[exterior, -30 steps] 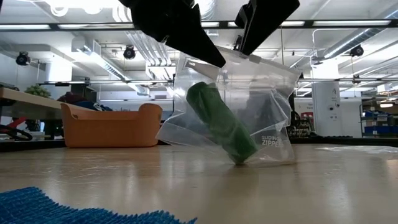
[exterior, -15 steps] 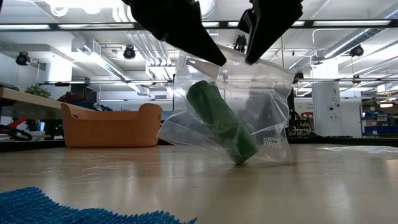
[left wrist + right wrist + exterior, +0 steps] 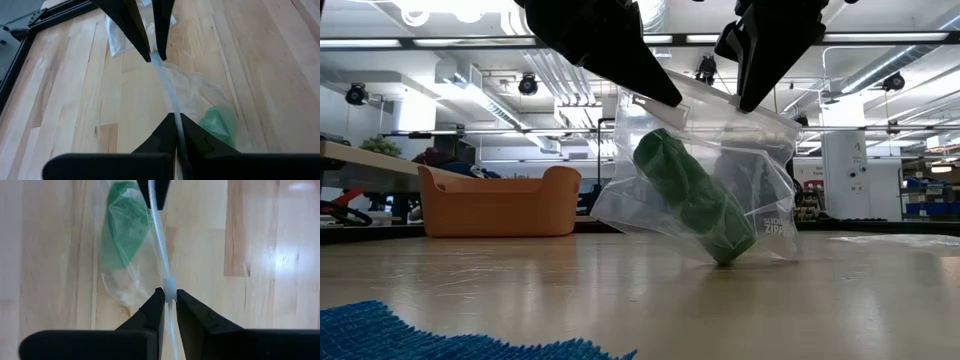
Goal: Roll bandage
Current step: Close the transparent zip bag
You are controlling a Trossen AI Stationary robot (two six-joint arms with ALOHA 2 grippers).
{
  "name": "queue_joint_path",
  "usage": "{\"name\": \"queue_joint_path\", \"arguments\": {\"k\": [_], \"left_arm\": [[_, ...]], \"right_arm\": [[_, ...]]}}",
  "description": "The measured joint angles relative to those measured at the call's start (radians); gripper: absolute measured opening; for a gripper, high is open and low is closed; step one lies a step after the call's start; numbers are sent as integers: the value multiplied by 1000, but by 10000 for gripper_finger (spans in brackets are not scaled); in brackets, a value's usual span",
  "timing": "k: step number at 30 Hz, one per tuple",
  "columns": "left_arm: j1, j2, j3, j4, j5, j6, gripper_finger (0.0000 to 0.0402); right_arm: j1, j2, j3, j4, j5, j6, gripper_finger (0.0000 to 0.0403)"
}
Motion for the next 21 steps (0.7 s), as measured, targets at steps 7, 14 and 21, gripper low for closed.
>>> {"name": "queue_joint_path", "arguments": {"k": [7, 14, 21], "left_arm": [[0, 0, 0, 0, 0, 6, 0], [0, -1, 0, 1, -1, 7, 0], [0, -1, 0, 2, -1, 7, 0]], "right_arm": [[5, 0, 0, -30, -7, 11, 26], [11, 0, 0, -18, -7, 5, 37], [27, 0, 0, 3, -2, 1, 96]]}}
